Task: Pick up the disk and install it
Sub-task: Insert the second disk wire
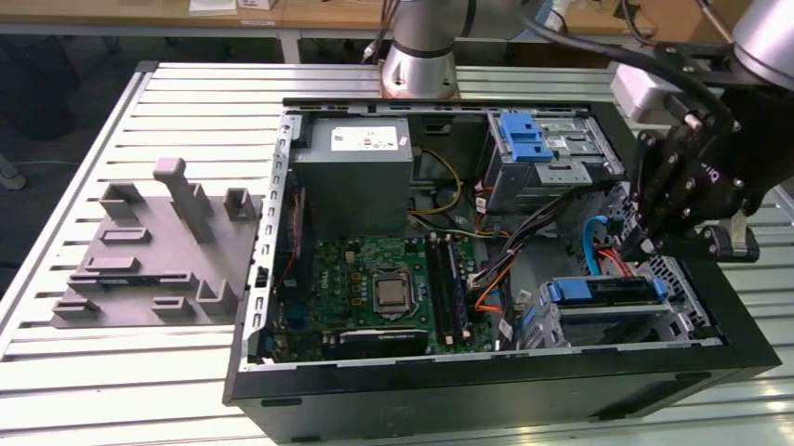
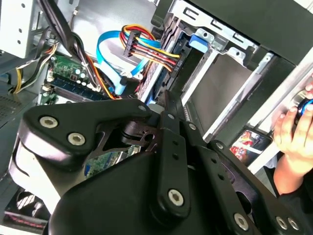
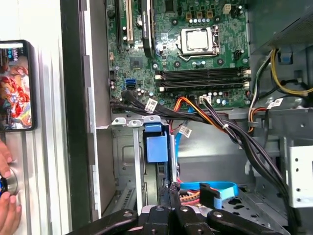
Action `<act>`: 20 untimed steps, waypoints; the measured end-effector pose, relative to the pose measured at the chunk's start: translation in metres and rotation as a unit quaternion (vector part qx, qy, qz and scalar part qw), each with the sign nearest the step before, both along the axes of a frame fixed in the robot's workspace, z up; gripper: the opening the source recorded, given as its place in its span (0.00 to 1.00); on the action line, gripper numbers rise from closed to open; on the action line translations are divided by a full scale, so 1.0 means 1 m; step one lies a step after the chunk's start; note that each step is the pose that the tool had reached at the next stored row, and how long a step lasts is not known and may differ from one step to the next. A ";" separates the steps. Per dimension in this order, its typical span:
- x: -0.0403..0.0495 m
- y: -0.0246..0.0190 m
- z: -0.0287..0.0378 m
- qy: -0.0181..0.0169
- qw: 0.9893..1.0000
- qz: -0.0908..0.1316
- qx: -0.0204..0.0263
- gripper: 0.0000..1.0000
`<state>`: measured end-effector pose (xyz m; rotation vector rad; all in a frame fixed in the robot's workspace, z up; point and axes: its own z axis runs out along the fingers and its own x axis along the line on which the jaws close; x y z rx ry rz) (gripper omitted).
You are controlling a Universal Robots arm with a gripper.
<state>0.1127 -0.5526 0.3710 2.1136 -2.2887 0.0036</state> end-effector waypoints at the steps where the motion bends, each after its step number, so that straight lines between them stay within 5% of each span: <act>1: -0.0001 0.0007 0.0025 0.000 1.000 0.000 0.000 0.11; 10: -0.0050 0.0115 0.0142 0.000 1.000 0.000 0.000 0.11; 14: -0.0075 0.0239 0.0141 0.000 1.000 0.000 -0.001 0.11; 20: -0.0075 0.0366 0.0132 0.000 1.000 0.000 -0.014 0.11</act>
